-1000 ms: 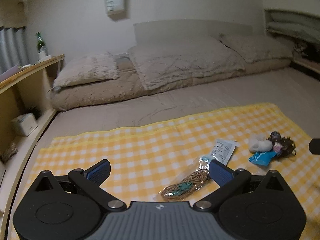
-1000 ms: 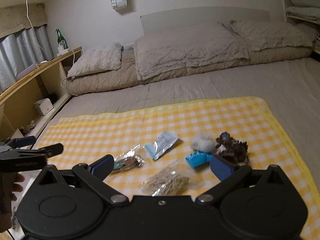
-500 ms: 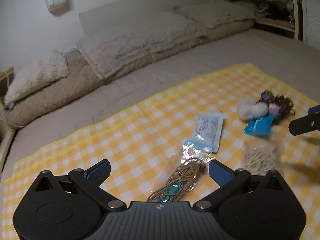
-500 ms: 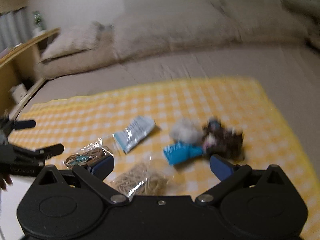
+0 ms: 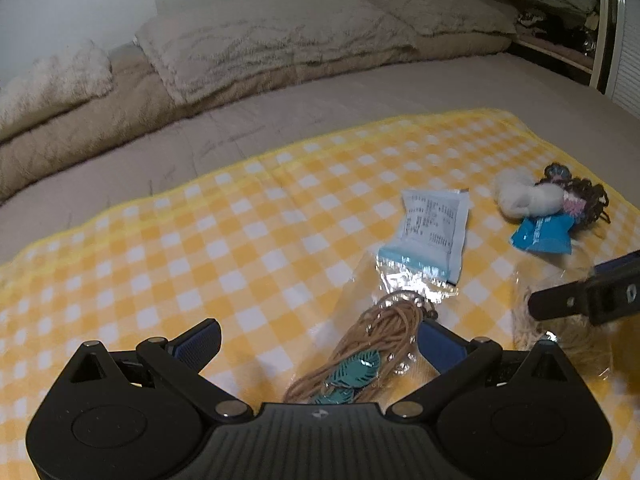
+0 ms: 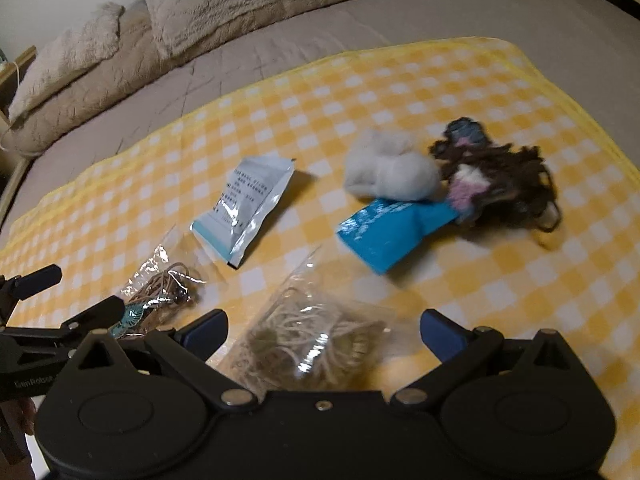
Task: Organize soft objects
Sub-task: 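Grasp the beige cord bag with the right tool while the left tool grasps the teal-leaf cord bag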
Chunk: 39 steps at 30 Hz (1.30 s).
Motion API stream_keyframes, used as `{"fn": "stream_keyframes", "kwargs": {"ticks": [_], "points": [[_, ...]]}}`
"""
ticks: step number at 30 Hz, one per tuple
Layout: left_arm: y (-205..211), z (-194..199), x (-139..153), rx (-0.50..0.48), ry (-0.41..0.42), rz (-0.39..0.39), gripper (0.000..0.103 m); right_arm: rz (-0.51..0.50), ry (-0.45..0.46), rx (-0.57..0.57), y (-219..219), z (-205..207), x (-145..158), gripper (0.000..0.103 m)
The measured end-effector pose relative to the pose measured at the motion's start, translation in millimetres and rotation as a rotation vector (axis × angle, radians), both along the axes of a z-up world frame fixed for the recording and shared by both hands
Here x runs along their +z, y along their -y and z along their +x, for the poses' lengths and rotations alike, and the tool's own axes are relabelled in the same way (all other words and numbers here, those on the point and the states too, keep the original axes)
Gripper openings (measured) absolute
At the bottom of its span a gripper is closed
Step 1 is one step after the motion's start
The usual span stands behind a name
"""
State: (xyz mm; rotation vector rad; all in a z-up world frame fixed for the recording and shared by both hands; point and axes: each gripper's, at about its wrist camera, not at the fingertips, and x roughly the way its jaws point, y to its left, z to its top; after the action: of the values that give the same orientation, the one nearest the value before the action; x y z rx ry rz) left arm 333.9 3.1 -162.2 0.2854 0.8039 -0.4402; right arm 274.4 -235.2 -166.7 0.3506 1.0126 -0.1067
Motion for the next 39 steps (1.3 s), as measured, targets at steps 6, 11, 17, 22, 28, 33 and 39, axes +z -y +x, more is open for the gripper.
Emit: {"fn": "stream_keyframes", "kwargs": {"ticks": [6, 11, 17, 22, 28, 33, 39], "points": [[2, -1, -8, -0.043, -0.102, -0.007, 0.102, -0.095, -0.021, 0.076, -10, 4, -13, 0.103], [10, -5, -9, -0.1, -0.278, -0.045, 0.102, -0.136, -0.065, 0.118, 2, -3, -8, 0.103], [26, -19, 5, -0.202, -0.302, -0.04, 0.102, -0.176, -0.103, 0.126, 16, -10, 0, 0.103], [21, -10, 12, -0.067, -0.188, -0.073, 0.102, -0.146, -0.083, 0.086, 23, -10, 6, 0.103], [16, 2, -2, 0.044, -0.115, 0.019, 0.096, -0.077, -0.088, 0.051, 20, -7, 1, 0.103], [8, 9, -15, 0.055, -0.131, 0.033, 0.095, -0.053, -0.108, 0.04, 12, -6, -5, 0.103], [16, 8, -28, 0.061, -0.185, 0.046, 0.087, -0.074, -0.129, 0.065, -1, -4, -12, 0.098]]}}
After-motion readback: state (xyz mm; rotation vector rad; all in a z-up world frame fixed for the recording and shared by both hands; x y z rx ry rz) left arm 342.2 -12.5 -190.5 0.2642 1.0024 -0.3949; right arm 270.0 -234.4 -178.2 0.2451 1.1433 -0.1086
